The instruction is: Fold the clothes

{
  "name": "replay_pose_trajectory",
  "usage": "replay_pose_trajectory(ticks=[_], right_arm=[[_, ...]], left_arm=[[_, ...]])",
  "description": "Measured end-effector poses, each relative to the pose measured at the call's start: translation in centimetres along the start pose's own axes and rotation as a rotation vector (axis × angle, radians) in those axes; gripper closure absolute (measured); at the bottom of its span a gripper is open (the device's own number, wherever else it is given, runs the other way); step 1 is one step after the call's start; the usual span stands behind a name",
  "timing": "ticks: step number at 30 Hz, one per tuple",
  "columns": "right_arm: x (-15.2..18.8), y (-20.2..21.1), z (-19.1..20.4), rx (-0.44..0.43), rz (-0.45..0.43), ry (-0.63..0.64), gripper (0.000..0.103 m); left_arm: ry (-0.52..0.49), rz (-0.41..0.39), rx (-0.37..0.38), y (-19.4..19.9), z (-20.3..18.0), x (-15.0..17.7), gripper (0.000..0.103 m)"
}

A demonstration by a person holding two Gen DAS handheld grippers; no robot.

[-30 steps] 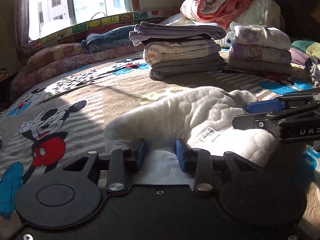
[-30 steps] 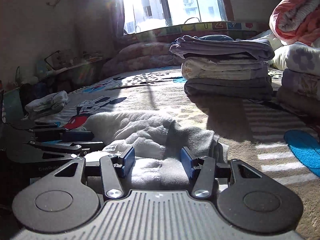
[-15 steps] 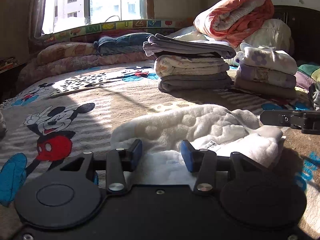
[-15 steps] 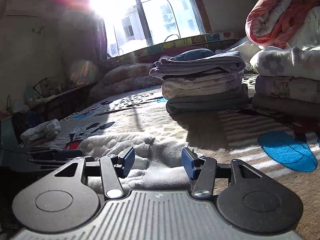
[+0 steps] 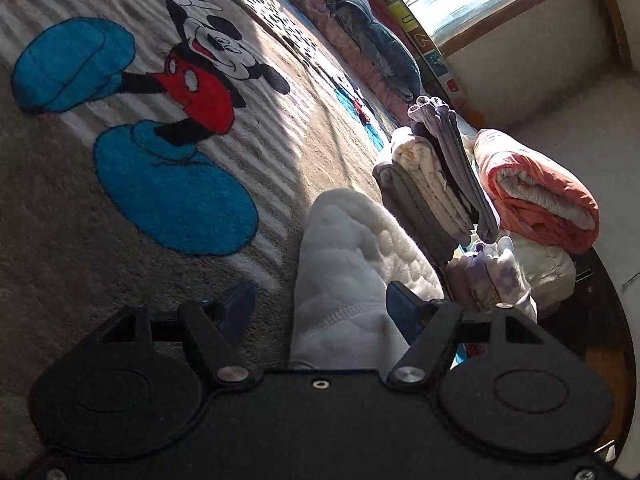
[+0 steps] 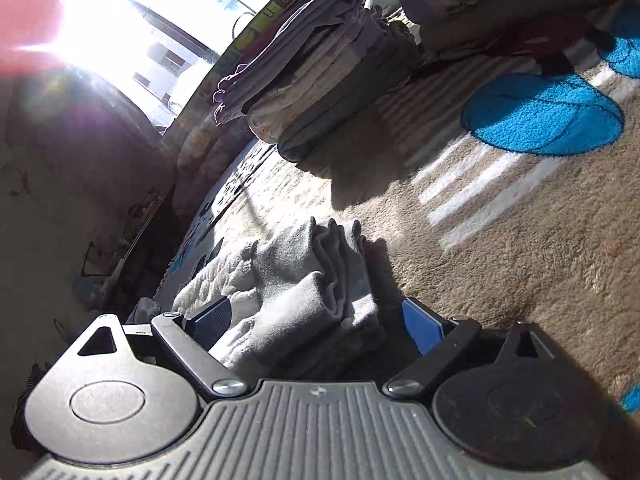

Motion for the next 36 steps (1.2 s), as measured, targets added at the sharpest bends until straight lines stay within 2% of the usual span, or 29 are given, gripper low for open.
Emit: replay_pose_trajectory(ticks=[4, 7, 8, 12, 16, 17, 21, 26, 30, 36], right_arm=[[-0.3, -1.3, 0.4, -0.02, 0.01, 0.022, 0.005], [0.1, -1.9, 1.1, -0.019, 0.014, 0.084, 0.005], [0.3, -2.0, 1.3, -0.017, 0.01, 0.097, 0.009], [0.2, -2.0, 0.6, -0.017, -0.018, 0.06, 0.037], [0.6, -2.2, 0.8, -0.004, -0.026, 0.1, 0.051], [0.9, -2.3, 0.9, -0.008, -0.028, 0.111, 0.061], [0.9, -1.1, 0.7, -0.06, -0.066, 0.061, 0.068], [1.4, 2.2, 0.2, -0.139, -0.126, -0.031, 0.07], [1.4, 6.4, -1.2, -0.182, -0.163, -0.11, 0.07], [-0.5, 14.5, -4.5, -0.198, -0.287, -0.136, 0.07]], left_arm=[[-0.007, 0.021, 0.013, -1.2, 0.1, 0.3, 0.031], [-0.078, 0.017, -0.017, -2.1, -0.8, 0.6, 0.036], [-0.104, 0.015, -0.028, -2.5, -1.1, 0.7, 0.04], [-0.205, -0.013, -0.093, -3.5, -2.2, 1.7, 0.053], [-0.282, -0.034, -0.138, -4.0, -3.2, 2.5, 0.06], [-0.273, -0.038, -0.129, -3.7, -3.2, 2.6, 0.066], [-0.24, -0.052, -0.09, -2.4, -3.7, 2.7, 0.074], [-0.253, -0.065, -0.068, -0.1, -6.1, 3.8, 0.075], [-0.274, -0.078, -0.018, 1.1, -8.8, 4.9, 0.075], [-0.333, -0.024, 0.086, -0.5, -14.3, 7.9, 0.075]])
Point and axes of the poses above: each gripper's, at about its wrist camera, not at the fingertips, and y roughly against the way its jaws point, z to its left, x to its underside, the point moved 2 cm from there along -y, roughly the way its jaws point, and after that the axes turned 1 degree about -x, right-handed, at the moved point
